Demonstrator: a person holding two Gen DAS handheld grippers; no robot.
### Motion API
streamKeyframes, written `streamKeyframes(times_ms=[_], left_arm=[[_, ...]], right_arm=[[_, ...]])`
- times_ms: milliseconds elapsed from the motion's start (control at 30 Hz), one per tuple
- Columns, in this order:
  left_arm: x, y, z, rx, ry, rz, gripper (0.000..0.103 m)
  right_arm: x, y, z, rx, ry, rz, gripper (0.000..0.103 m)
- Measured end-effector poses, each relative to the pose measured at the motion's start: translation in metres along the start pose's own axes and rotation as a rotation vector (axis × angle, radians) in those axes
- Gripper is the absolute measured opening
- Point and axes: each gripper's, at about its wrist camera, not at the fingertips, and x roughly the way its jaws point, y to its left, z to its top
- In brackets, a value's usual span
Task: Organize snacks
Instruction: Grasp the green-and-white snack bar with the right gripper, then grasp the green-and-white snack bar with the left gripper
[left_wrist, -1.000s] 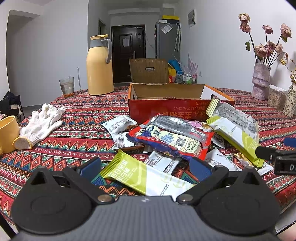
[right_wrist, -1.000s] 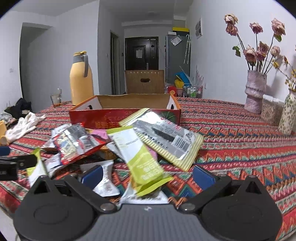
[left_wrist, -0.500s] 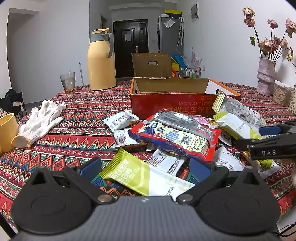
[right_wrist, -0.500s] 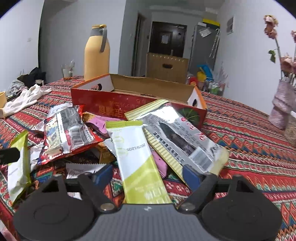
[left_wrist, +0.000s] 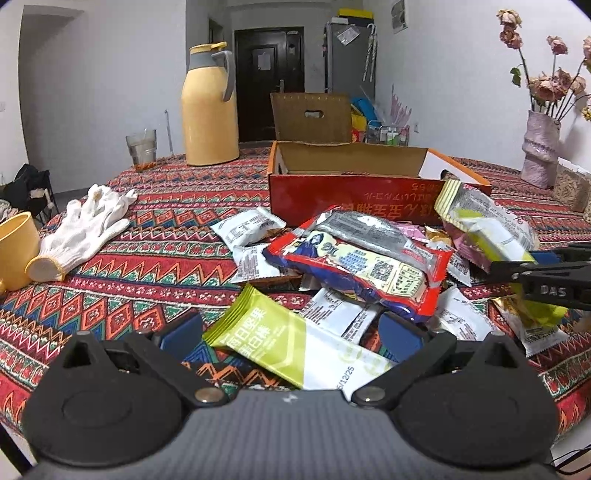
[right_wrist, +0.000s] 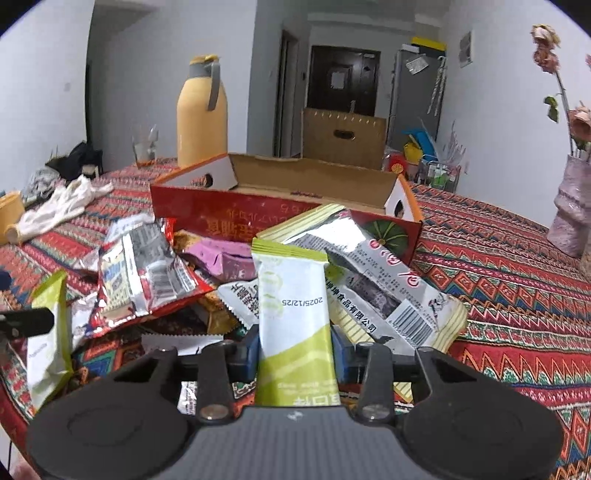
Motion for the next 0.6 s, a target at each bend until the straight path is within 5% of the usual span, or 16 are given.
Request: streamKeyframes(times_ms=[600], left_arm=[[0.023, -0.001, 0.000, -0.020, 0.196, 0.082, 0.103]], right_arm=[[-0.046, 0.010, -0.032, 0.148, -0.066, -0.002, 0.038]])
